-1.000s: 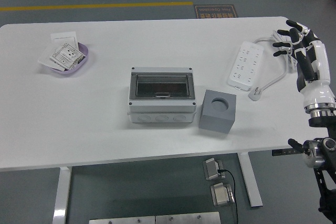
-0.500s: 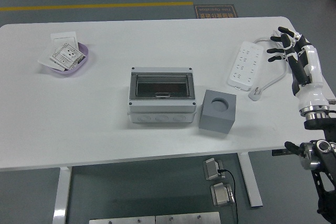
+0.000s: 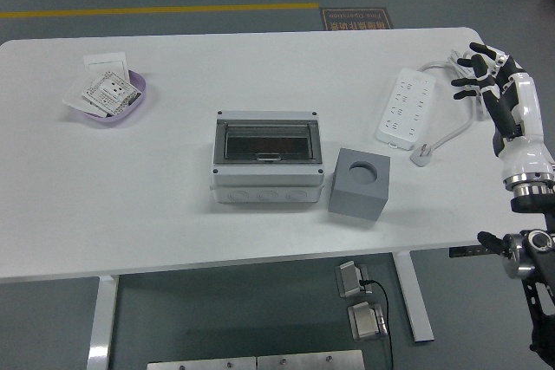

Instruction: Pick up the cylinder from the cube,place it in the box,flap close box

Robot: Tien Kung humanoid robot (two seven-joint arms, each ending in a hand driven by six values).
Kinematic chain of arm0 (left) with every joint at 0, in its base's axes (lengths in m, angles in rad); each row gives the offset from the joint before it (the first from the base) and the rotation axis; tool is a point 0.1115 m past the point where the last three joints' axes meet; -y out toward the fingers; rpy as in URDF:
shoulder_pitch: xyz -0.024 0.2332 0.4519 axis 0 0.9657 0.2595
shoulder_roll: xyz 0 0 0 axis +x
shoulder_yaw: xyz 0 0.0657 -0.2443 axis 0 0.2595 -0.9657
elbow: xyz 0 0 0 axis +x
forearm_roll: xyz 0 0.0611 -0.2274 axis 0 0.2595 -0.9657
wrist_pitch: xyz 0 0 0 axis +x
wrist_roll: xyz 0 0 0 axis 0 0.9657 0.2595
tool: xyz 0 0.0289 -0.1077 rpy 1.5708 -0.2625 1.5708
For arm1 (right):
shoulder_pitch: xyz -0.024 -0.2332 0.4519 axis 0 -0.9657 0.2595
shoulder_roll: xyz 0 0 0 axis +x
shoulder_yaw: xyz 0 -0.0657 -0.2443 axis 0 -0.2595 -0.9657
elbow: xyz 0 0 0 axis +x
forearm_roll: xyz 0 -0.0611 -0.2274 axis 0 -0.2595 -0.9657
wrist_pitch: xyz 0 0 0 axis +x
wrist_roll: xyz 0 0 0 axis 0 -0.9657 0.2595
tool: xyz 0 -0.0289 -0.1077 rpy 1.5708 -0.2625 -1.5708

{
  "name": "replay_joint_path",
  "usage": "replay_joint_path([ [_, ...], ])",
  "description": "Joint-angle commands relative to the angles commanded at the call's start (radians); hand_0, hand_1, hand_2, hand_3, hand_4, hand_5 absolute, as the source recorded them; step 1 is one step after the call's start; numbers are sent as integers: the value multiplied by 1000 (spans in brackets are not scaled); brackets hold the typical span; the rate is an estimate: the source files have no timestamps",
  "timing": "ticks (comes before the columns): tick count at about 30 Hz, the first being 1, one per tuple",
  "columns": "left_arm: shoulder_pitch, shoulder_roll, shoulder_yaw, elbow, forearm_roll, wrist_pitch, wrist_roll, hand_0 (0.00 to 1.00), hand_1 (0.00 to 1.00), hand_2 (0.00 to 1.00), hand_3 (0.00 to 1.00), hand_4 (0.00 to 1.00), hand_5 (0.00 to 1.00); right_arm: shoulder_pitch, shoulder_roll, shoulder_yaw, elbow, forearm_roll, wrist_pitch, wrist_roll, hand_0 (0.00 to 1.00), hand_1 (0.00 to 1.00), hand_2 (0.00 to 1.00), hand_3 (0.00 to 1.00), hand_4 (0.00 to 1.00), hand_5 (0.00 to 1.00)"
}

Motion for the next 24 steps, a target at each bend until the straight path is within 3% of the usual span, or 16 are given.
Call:
replay_joint_path([
  [24, -11, 8, -4, 0, 14, -2, -1, 655, 697, 675, 713, 783, 524, 4, -3, 33, -5, -26, -10, -5, 414, 481, 636, 697, 936, 773],
])
